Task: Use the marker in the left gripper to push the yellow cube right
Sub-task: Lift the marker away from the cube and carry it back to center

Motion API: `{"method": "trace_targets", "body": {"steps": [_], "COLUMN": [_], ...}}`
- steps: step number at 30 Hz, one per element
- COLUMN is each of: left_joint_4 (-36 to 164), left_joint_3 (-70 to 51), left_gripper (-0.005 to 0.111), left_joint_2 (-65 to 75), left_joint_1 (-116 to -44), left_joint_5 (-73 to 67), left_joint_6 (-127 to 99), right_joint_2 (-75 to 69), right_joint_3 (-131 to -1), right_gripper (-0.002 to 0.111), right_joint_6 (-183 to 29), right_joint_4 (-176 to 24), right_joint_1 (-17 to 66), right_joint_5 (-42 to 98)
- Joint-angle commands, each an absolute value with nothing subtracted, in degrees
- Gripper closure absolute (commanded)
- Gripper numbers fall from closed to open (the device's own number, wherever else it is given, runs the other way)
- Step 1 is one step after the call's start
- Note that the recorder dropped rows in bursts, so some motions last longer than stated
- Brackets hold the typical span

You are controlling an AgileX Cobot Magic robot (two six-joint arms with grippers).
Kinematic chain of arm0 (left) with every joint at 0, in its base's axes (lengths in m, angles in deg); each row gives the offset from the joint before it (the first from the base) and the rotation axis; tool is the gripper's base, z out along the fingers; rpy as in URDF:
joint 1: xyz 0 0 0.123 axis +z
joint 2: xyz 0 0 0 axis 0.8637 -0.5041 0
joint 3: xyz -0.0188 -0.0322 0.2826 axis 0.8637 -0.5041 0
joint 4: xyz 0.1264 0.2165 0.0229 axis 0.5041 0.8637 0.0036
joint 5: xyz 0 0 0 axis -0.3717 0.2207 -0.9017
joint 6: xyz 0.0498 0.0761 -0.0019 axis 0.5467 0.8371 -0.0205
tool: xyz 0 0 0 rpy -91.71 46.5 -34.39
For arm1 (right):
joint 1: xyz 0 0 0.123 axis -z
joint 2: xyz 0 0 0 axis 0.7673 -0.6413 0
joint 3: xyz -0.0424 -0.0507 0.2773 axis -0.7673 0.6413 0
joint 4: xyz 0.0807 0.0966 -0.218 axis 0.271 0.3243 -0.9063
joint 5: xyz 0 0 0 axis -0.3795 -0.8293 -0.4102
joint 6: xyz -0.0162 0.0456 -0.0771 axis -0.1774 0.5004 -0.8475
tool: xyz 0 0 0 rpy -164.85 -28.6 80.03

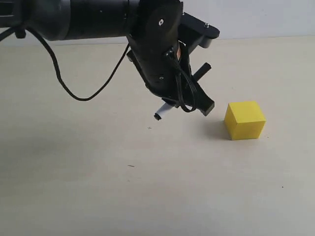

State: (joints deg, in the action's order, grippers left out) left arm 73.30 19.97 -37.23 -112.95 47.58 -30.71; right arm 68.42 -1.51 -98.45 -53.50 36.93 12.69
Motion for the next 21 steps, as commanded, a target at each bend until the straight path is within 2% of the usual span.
{"method": "trace_targets", "body": {"steps": [1, 10, 21], "left_joint_4": [72.5, 72.5, 71.0], "left_joint_3": [20.2, 20.2, 18.9], "left_gripper": [0.107, 0.107, 0.107], "left_joint_2": [-35.2, -33.1, -32.9], "left_joint_1": [-112.8, -112.8, -112.8], "left_joint_5": [51.8, 60.2, 60.0], "left_joint_6": [-35.1, -41.0, -54.9], "right_joint_2": [68.8, 68.8, 68.8], "right_joint_3": [-1.2, -1.2, -1.2], "right_gripper": [0.108, 0.108, 0.108], "right_joint_6": [-98.6, -98.6, -98.6], "right_joint_4": [-53.5, -53.5, -53.5], "right_joint_1": [37.2, 37.2, 37.2], "right_joint_5": [12.9, 12.9, 12.9]}}
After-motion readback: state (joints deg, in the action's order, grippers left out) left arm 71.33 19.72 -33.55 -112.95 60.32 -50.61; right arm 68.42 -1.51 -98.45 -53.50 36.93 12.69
